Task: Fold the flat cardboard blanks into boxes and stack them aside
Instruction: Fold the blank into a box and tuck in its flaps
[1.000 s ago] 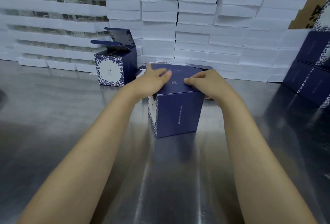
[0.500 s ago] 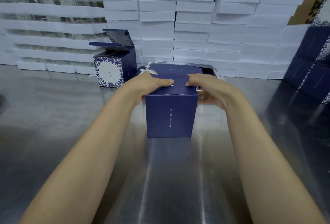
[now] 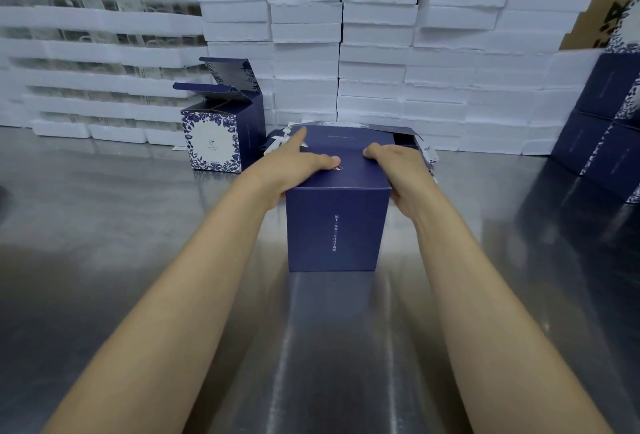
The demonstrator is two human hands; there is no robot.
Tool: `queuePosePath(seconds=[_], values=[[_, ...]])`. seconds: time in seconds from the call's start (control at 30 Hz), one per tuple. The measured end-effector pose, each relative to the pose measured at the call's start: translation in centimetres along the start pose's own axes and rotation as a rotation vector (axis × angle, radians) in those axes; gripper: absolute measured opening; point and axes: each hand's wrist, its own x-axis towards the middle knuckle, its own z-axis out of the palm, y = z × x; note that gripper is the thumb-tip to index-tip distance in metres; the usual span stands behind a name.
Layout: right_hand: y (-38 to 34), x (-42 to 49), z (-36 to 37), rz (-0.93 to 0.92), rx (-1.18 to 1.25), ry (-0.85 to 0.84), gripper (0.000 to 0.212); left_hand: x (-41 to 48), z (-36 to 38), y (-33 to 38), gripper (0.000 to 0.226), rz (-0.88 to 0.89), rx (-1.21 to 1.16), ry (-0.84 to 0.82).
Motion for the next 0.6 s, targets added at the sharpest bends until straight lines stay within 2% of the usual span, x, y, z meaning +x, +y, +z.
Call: queuePosePath(seconds=[0.1,0.17,0.23,0.3,0.4,0.47,0.6], values=[[-0.5,-0.2,-1.0,0.083,-0.036,-0.099,0.005,0.1,0.3,0.0,0.071,0.065,0.116,0.011],[-0.7,-0.2,-2.0,0.124,0.004,-0.262,0.007,0.2,0.3,0.0,0.067,0.057,0.136,0.022],[-0.6,-0.3,-3.1,0.143,0.049,-0.467,0.022,0.3,0.4,0.0,0.064,0.068,0.156,0.024],[-0.4,-0.6,-3.8,0.169,0.077,-0.576,0.037,-0.1,0.5,0.2,0.058,0.13,0.237,0.087],[-0.5,-0.8,-3.8,0.142,0.087,-0.606,0.03,-0.8,0.9,1.1,0.027,0.285,0.628,0.259],[-0.7,-0.7,-3.5,0.125,0.084,-0.587,0.028,-1.0,1.5,1.4,0.027,0.293,0.784,0.281],[-0.5,-0.6,-3.3,0.125,0.076,-0.527,0.023,-0.7,1.7,1.2,0.036,0.219,0.734,0.125]])
